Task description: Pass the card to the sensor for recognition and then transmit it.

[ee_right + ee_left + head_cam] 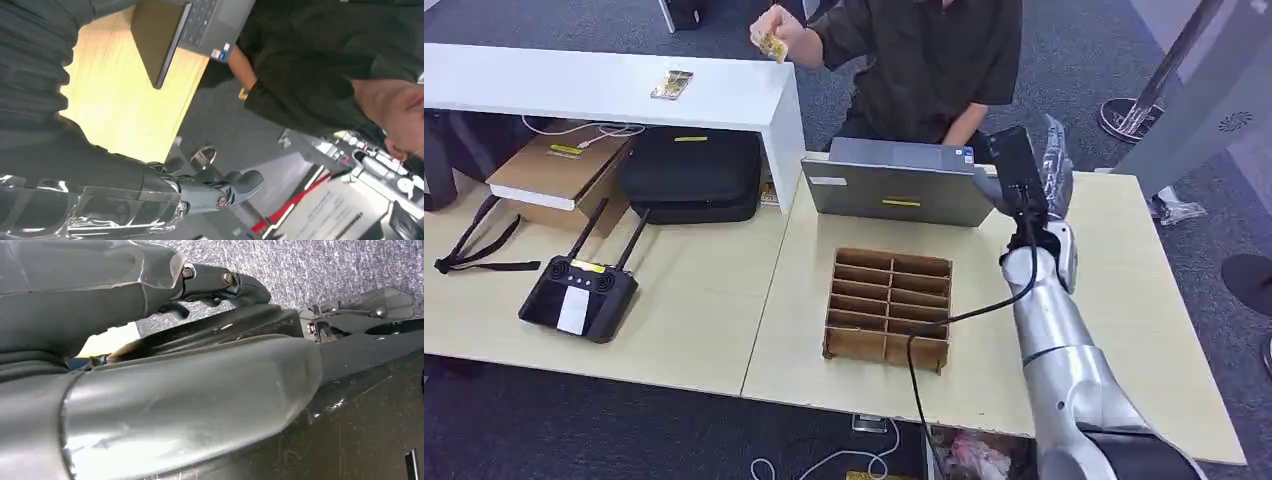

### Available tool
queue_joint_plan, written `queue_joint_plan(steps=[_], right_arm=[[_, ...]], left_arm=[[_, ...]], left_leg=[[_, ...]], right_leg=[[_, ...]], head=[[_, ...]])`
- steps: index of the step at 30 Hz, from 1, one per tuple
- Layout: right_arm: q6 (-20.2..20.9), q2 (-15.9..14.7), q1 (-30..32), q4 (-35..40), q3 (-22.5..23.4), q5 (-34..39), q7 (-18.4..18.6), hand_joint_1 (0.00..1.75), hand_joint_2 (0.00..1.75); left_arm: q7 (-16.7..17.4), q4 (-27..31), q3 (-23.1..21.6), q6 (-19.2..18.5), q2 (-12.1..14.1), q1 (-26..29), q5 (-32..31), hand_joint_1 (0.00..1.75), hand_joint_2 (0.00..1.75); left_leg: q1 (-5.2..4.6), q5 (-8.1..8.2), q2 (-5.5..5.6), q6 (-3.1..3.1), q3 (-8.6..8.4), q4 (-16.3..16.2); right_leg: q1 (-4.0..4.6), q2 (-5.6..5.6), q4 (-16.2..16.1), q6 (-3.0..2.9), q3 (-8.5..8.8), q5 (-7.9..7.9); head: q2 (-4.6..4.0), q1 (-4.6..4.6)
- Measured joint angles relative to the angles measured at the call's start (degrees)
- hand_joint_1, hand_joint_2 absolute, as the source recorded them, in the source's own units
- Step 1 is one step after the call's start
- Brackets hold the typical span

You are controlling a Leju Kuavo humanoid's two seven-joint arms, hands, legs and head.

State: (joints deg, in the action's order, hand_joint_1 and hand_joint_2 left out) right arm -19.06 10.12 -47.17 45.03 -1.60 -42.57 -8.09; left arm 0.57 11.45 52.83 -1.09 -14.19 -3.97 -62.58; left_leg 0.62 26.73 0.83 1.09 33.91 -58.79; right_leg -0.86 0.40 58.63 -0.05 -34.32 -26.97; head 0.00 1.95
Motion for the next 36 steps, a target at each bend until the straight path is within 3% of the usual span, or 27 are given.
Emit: queue_joint_plan(steps=[7,13,23,26,30,36], right_arm=[[5.1,-1.2,4.0,7.6,1.3,6.8,0.0,0.0,1.75],[10.6,-4.1,8.7,15.0,1.9,10.1,0.0,0.0,1.75],[19.4,-13.9,10.7,19.9,2.0,11.3,-0.6,0.0,1.75],[22.1,-18.6,12.1,21.2,1.7,11.7,-0.7,0.0,1.75],[23.0,-22.3,13.7,22.5,1.8,12.0,-0.4,0.0,1.75],[21.6,-25.0,19.3,27.5,2.2,13.5,0.3,0.0,1.75]], left_arm=[[-0.1,0.0,0.0,0.2,0.1,0.1,0.5,0.0,0.0],[-0.6,0.0,0.4,0.9,0.2,0.2,1.6,0.0,0.0],[-1.7,0.0,2.4,2.2,0.2,0.9,4.1,0.0,0.0],[-1.8,0.0,3.2,2.2,0.2,1.0,4.8,0.0,0.0],[-1.8,0.0,3.9,2.3,0.2,1.3,5.5,0.0,0.0],[-2.3,0.0,4.8,2.4,0.2,1.4,6.0,0.0,0.0]], left_leg=[[0.0,0.01,0.0,0.0,0.01,0.0],[0.0,0.02,0.0,-0.02,0.01,0.0],[-0.02,0.03,0.0,-0.03,-0.01,0.0],[-0.02,0.03,0.24,-0.04,0.08,0.0],[-0.02,0.11,0.08,-0.04,0.01,0.0],[-0.01,0.11,0.12,-0.04,0.02,0.0]], right_leg=[[0.0,-0.01,0.0,0.0,-0.01,0.0],[-0.01,-0.02,0.0,0.0,-0.01,0.0],[-0.02,-0.04,-0.1,0.01,-0.02,0.0],[-0.02,-0.24,-0.1,0.05,0.04,-0.03],[-0.03,-0.05,-0.1,0.04,0.01,-0.03],[-0.01,-0.11,-0.1,0.06,0.01,-0.06]], head=[[0.0,0.0],[0.0,0.0],[0.0,0.02],[0.0,-0.02],[0.0,0.02],[0.0,0.02]])
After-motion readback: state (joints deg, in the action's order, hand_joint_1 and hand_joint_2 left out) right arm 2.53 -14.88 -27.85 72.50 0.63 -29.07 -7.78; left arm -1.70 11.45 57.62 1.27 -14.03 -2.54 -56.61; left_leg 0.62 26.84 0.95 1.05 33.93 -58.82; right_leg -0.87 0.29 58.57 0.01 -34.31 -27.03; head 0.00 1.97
